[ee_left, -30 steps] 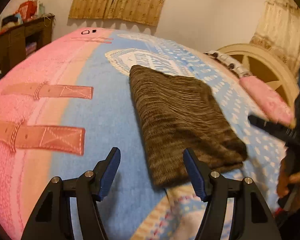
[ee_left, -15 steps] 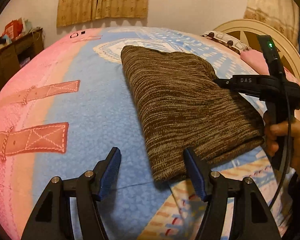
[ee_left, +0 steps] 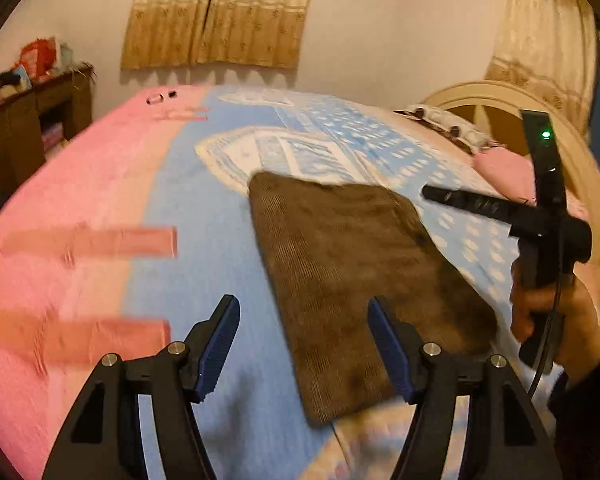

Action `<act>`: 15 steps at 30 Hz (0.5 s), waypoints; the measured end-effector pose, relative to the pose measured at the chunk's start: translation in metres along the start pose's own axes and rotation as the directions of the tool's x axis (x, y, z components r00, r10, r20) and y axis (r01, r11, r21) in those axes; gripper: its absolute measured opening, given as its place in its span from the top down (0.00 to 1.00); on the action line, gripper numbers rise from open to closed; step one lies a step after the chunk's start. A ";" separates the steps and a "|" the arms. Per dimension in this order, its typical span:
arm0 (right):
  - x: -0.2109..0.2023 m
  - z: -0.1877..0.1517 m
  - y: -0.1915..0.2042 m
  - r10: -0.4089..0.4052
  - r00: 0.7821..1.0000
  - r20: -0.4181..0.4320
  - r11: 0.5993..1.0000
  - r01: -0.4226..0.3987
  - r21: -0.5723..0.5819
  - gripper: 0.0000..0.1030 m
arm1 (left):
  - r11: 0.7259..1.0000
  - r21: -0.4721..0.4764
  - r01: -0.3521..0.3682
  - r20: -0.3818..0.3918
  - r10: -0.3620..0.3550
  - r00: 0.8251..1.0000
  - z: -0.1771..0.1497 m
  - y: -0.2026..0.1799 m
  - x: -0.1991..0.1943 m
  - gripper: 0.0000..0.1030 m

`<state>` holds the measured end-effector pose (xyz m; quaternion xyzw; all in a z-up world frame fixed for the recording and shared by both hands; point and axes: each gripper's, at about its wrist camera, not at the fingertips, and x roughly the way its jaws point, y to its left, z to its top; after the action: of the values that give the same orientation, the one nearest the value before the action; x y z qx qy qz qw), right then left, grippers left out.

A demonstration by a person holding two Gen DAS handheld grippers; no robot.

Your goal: Fold small clothes

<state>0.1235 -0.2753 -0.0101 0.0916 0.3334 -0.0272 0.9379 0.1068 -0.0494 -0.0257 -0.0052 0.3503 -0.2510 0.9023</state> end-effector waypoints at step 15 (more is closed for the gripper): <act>0.099 0.015 -0.031 -0.016 0.986 -0.166 0.988 0.041 0.147 0.79 | 0.985 -0.148 -0.084 -0.152 0.062 0.986 0.000 0.008 0.082 0.25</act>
<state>0.2065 -0.3074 -0.0656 0.1591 0.4081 -0.0579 0.8971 0.1619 -0.0797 -0.0783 -0.0437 0.4341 -0.1896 0.8796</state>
